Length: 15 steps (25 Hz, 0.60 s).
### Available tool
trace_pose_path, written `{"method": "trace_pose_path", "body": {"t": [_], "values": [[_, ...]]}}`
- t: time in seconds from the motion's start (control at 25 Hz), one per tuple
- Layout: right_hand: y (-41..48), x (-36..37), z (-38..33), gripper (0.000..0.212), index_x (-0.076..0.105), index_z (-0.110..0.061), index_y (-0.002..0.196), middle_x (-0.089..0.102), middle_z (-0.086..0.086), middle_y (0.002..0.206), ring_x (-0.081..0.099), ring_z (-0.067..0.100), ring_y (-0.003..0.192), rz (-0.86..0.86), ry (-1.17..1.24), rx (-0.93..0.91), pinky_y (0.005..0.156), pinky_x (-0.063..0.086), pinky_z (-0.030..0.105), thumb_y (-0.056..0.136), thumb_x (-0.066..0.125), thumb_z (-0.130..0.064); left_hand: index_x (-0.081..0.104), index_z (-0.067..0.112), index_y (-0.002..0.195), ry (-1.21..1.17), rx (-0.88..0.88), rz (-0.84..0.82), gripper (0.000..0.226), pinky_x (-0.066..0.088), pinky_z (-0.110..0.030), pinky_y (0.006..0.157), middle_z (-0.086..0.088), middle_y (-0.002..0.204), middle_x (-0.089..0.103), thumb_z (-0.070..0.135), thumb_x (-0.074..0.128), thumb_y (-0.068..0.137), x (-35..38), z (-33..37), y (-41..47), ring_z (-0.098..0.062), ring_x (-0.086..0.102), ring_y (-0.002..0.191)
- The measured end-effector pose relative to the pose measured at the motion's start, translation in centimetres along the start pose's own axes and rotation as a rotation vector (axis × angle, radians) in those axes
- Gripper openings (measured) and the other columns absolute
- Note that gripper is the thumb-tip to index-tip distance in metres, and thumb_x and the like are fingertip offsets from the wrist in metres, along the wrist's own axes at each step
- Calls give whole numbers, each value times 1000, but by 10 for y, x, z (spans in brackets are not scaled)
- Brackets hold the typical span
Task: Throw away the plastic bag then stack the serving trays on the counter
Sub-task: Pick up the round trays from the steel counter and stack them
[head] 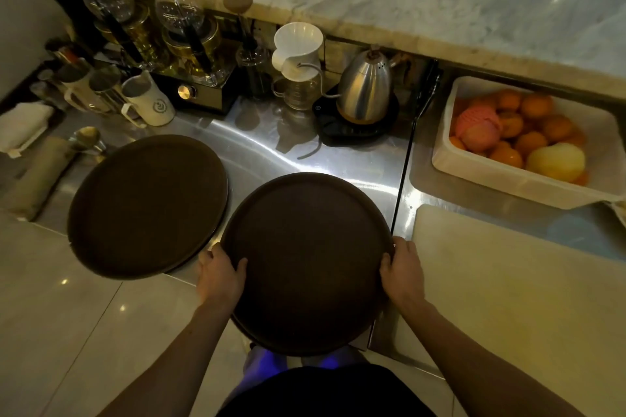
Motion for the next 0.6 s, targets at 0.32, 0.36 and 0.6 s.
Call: {"method": "trace_pose_path", "body": {"t": [0.32, 0.36, 0.6], "values": [[3, 5, -7, 24, 58, -5, 114, 50, 16, 115, 58, 29, 93, -31, -30, 27, 88, 49, 38, 91, 51, -7, 44, 2, 130, 78, -76, -71, 54, 39, -47, 103, -23, 135, 36, 34, 61, 90, -6, 5, 16, -41, 40, 125], [4, 6, -8, 24, 58, -4, 113, 50, 17, 114, 58, 30, 92, -32, -31, 29, 87, 49, 39, 91, 51, -6, 44, 1, 130, 53, -92, -95, 54, 39, -47, 102, -24, 135, 36, 34, 61, 90, -6, 6, 18, -42, 41, 125], [0, 7, -8, 24, 57, -4, 115, 48, 16, 114, 50, 19, 79, -42, -34, 4, 80, 44, 31, 93, 49, -7, 37, 2, 136, 8, -72, -119, 62, 39, -47, 102, -23, 137, 33, 31, 63, 87, 1, 2, 16, -42, 39, 127]]}}
Point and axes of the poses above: each hand's wrist, its own y-axis towards the middle knuckle, its own x-axis out of the palm, z = x × y, the point moved 8 cm from there along y, towards the middle knuckle
